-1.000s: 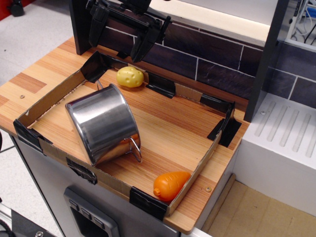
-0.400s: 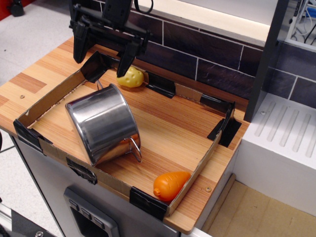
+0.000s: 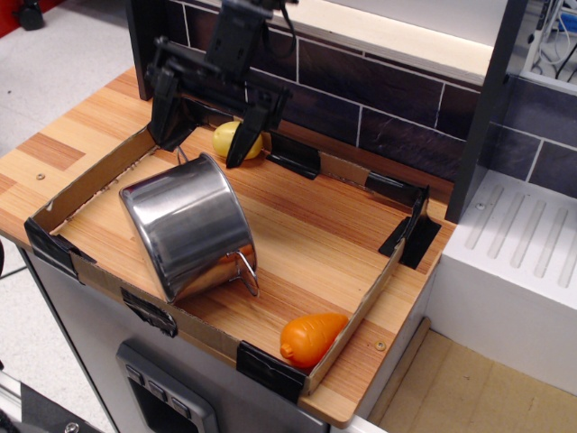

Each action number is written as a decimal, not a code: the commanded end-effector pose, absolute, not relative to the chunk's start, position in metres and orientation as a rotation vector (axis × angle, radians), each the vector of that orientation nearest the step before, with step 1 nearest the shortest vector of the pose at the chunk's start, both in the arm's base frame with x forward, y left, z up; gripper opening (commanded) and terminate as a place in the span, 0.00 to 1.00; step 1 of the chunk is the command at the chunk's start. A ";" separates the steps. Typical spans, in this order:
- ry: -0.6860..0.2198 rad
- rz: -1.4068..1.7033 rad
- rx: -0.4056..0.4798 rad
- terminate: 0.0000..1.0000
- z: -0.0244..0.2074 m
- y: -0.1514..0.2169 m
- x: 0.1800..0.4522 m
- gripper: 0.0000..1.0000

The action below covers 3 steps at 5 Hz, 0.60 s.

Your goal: Upright metal pot

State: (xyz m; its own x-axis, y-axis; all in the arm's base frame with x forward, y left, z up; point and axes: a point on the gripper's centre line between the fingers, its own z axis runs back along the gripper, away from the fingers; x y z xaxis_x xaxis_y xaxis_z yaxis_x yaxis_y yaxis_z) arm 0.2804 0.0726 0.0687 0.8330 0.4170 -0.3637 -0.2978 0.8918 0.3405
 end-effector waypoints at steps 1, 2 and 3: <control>0.459 0.358 0.312 0.00 0.069 0.070 0.280 1.00; 0.457 0.350 0.326 0.00 0.062 0.069 0.274 1.00; 0.448 0.352 0.337 0.00 0.052 0.069 0.268 1.00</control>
State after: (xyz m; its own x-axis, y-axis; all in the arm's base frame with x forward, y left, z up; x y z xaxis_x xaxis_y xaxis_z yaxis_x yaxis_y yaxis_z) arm 0.2624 0.0696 0.0420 0.8269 0.4007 -0.3945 -0.2424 0.8871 0.3928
